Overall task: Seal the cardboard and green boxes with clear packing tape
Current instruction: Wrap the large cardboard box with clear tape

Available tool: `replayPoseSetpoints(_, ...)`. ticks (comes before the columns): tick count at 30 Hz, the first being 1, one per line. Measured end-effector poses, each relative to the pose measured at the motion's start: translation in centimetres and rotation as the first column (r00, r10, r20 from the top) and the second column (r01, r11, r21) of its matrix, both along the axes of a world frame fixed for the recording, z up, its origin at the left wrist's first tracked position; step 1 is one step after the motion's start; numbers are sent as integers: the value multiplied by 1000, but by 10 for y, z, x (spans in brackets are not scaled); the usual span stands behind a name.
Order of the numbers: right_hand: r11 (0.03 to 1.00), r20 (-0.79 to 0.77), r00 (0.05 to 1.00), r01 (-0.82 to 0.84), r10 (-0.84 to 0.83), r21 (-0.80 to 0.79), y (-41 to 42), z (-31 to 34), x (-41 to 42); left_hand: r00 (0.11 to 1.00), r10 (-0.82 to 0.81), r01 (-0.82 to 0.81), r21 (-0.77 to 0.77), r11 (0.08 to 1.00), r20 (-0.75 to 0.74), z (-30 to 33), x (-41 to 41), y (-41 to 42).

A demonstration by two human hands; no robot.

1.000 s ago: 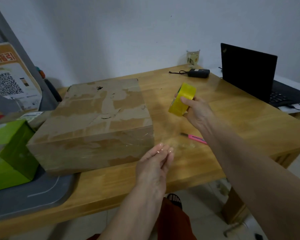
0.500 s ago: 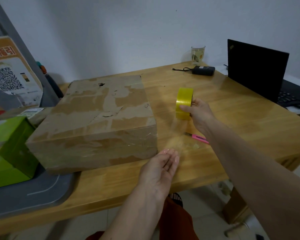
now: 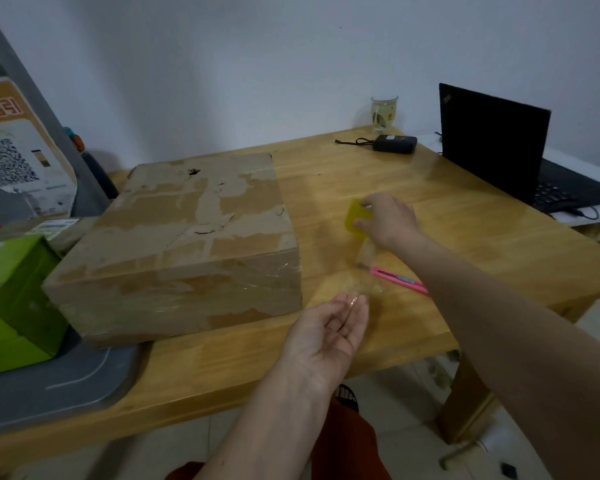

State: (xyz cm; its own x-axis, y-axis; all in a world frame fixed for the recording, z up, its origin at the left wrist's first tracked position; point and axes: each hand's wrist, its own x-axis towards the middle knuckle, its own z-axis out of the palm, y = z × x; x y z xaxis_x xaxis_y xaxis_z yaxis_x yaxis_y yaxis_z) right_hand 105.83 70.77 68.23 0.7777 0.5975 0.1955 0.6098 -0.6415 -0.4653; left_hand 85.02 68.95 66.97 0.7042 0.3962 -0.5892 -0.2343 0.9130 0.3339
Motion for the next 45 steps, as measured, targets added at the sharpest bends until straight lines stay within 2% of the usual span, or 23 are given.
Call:
replayPoseSetpoints(2,997,25,998,57,-56,-51,1,0,-4,1000,-3,3,-45,999,18,3,-1,-4)
replayPoseSetpoints(6,991,-17,992,126,-127,-33,10,-8,-10,998,38,-31,-127,991,55,4,-6,-5)
replayPoseSetpoints(9,974,-130,973,203,-190,99,12,-8,-8,994,79,-68,-137,988,78,3,-10,-2)
replayPoseSetpoints(11,919,-335,931,253,-146,303,10,-4,-5,989,89,-75,-110,991,122,5,-12,1)
replayPoseSetpoints(12,838,-491,870,295,-38,459,9,-2,-3,986,82,-70,-84,994,145,7,-12,2)
replayPoseSetpoints(14,590,-695,659,449,290,671,5,4,-3,987,55,-55,-5,998,150,10,-12,5)
replayPoseSetpoints(16,437,-726,442,592,527,677,3,5,-2,995,45,-55,117,992,88,11,-9,9)
replayPoseSetpoints(18,408,-729,253,691,636,596,-1,-4,-2,997,77,-72,279,958,-9,6,-9,16)
replayPoseSetpoints(19,422,-738,191,715,647,556,-4,-10,-3,995,92,-73,350,934,-38,3,-10,20)
replayPoseSetpoints(22,414,-753,111,778,649,472,-11,-27,0,990,78,1,545,839,-121,-1,-12,27)
replayPoseSetpoints(23,420,-767,110,784,632,458,-14,-25,-2,981,82,44,612,790,-176,-2,-12,28)
replayPoseSetpoints(25,475,-826,191,739,530,477,-12,-20,-5,938,112,183,742,645,-328,-4,-13,28)
replayPoseSetpoints(27,581,-866,372,642,336,501,-7,-22,-1,882,162,334,828,451,-443,-4,-15,25)
replayPoseSetpoints(29,686,-822,551,542,146,485,-4,-24,3,849,224,412,866,284,-478,-3,-17,24)
replayPoseSetpoints(31,738,-777,619,469,118,485,-5,-24,2,841,257,437,878,194,-475,0,-17,23)
replayPoseSetpoints(33,813,-699,712,365,71,454,-10,-24,2,842,247,452,877,165,-480,3,-15,23)
replayPoseSetpoints(35,903,-538,840,281,-69,324,-22,-22,2,835,226,478,865,155,-502,4,-14,21)
replayPoseSetpoints(37,953,-341,927,234,-158,194,-38,-18,-3,829,231,490,860,140,-509,1,-14,21)
replayPoseSetpoints(39,991,-244,965,114,-94,72,-54,-16,-13,827,253,482,865,141,-503,-1,-14,22)
replayPoseSetpoints(42,986,-211,977,-54,20,-157,-69,-20,-28,819,278,482,865,140,-502,-3,-14,22)
replayPoseSetpoints(45,967,-201,978,-101,53,-236,-74,-22,-30,815,300,481,867,128,-496,-3,-14,22)
